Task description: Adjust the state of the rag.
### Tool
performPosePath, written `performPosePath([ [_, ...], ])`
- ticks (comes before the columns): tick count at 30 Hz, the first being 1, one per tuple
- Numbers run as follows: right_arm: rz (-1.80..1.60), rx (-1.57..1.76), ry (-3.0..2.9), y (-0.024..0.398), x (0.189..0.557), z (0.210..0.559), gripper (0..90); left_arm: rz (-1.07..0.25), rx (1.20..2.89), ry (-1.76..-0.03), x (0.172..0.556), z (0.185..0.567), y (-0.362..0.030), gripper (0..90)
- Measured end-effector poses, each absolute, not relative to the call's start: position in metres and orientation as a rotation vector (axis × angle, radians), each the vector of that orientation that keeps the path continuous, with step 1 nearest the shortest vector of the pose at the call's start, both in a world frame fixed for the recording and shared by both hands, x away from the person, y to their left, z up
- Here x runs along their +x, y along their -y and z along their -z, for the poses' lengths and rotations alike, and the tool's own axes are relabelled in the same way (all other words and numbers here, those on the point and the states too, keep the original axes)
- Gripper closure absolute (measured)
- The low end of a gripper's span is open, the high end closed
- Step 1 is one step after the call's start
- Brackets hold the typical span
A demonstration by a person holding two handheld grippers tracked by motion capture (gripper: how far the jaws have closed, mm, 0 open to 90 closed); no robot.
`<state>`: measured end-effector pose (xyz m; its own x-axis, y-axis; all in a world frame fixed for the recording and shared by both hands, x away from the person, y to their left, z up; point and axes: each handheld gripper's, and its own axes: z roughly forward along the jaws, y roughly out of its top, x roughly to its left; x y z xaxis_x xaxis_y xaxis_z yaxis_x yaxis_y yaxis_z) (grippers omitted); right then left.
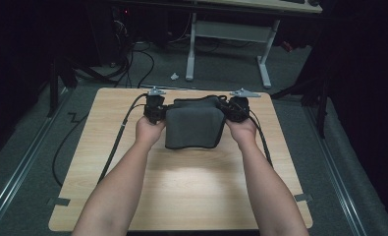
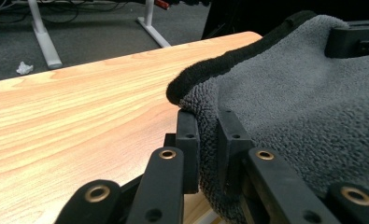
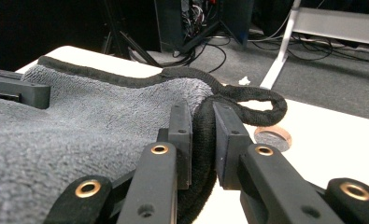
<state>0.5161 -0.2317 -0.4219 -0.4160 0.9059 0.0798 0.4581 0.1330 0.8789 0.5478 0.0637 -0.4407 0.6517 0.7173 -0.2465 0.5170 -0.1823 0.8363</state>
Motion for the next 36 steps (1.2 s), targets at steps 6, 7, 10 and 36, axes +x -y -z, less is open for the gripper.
performPosePath([
  [6, -1.236, 1.307, -1.927, 0.231, 0.517, 0.421, 77.8, -0.244, 1.842, -0.987, 0.548, 0.44, -0.065, 78.1],
  [7, -1.238, 1.308, -1.926, 0.231, 0.517, 0.421, 76.6, -0.242, 1.84, -0.993, 0.548, 0.44, -0.065, 76.8],
  [10, -1.243, 1.315, -1.919, 0.233, 0.517, 0.419, 73.9, -0.25, 1.838, -0.996, 0.548, 0.438, -0.066, 73.2],
  [36, -1.225, 1.303, -1.863, 0.243, 0.514, 0.404, 65.7, -0.314, 1.779, -1.022, 0.543, 0.419, -0.082, 63.4],
])
